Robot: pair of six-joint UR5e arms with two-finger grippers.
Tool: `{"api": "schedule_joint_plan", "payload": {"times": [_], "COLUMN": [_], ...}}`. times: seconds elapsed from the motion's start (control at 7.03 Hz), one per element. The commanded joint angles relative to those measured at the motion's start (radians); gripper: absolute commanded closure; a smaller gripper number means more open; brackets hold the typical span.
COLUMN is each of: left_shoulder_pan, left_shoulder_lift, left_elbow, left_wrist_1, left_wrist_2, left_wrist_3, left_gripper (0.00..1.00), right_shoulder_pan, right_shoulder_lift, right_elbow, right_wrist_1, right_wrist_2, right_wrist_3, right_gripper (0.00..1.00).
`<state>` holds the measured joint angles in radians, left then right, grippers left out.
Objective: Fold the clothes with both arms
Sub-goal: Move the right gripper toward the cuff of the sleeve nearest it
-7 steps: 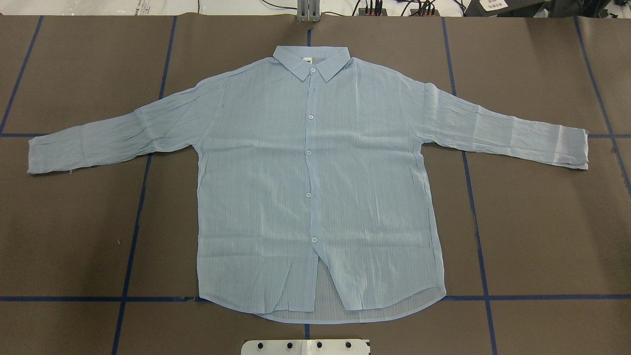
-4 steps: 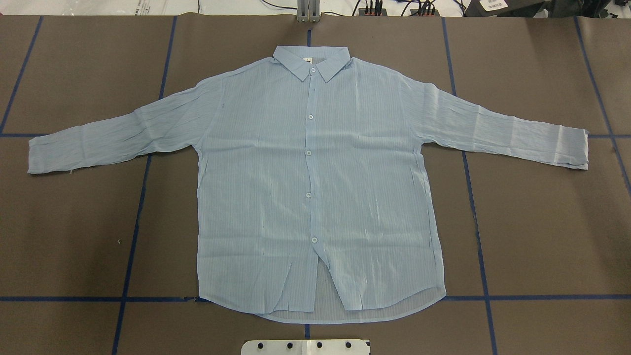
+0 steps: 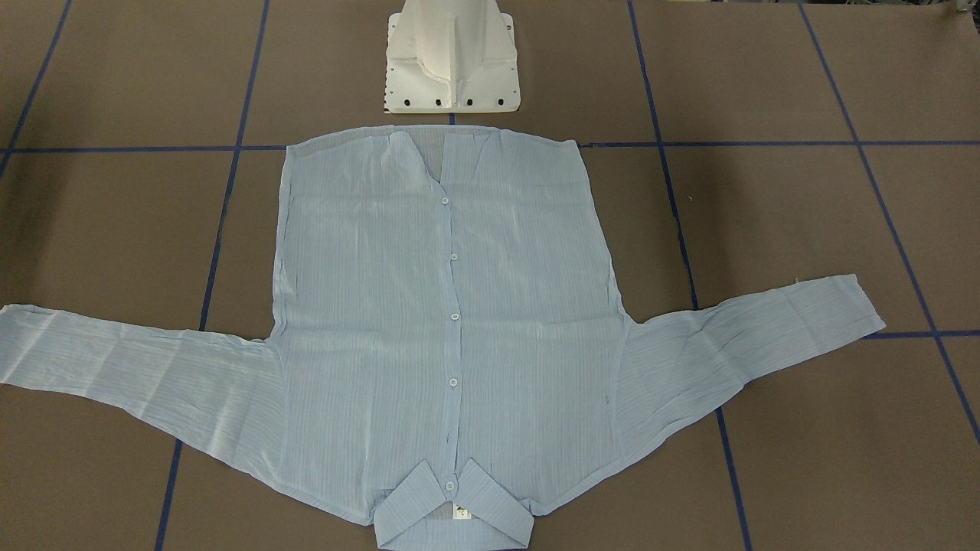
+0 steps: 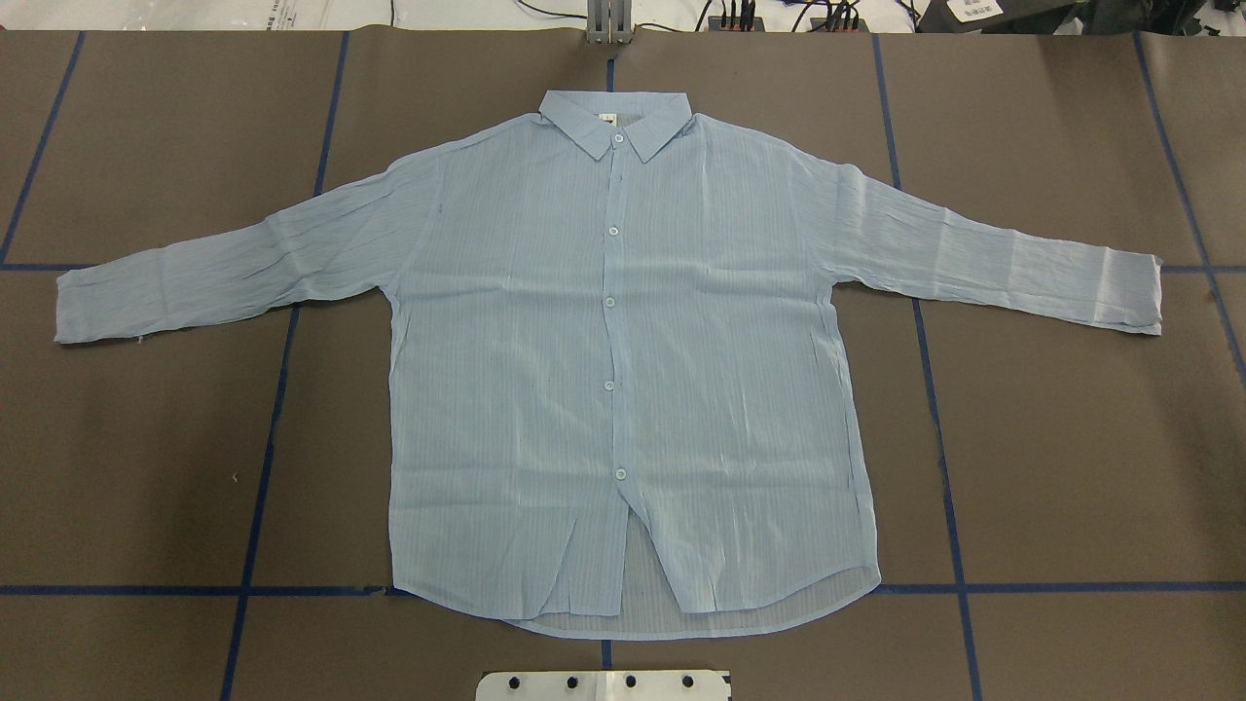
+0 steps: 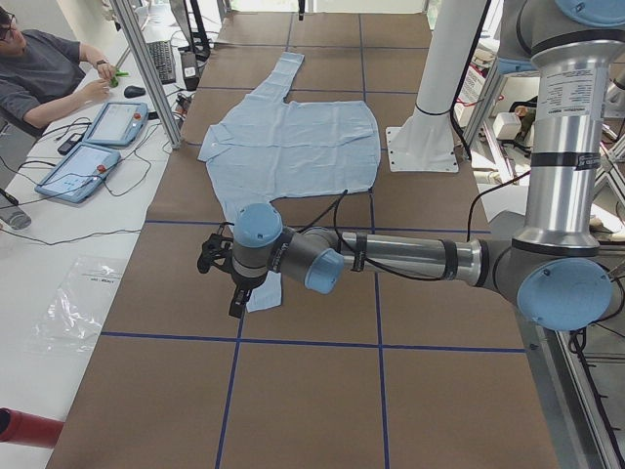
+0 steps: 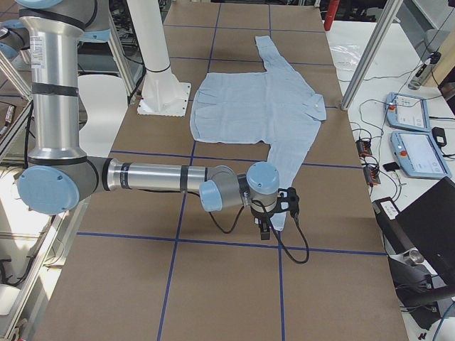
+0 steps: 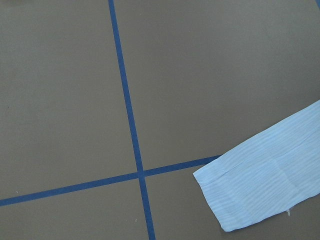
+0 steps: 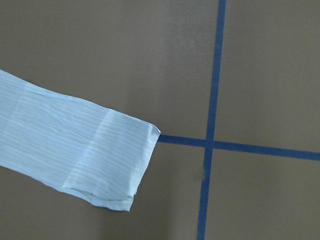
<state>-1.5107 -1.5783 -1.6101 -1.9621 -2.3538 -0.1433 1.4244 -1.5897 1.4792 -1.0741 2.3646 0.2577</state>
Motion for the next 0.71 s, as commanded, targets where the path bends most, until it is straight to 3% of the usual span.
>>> {"api": "schedule_joint_plan", "payload": {"times": [0.0,0.57], "left_shoulder_pan": [0.000,0.000], "left_shoulder_lift": [-0.005,-0.003], "left_elbow": [0.009,0.009], "left_wrist_1": [-0.009,-0.009], "left_wrist_2": [0.001,-0.001], "left_wrist_3": [0.002,0.002], "left_gripper": [0.01,0.01], "right_shoulder_pan": [-0.123,-0.219], "right_shoulder_lift": [0.031,0.082], "right_elbow": [-0.127,-0.204], "right_wrist_1": [0.259,0.260], "right_wrist_2": [-0.031,-0.057], "right_wrist_3": [0.150,0.156], "right_gripper": [0.00,0.02]}}
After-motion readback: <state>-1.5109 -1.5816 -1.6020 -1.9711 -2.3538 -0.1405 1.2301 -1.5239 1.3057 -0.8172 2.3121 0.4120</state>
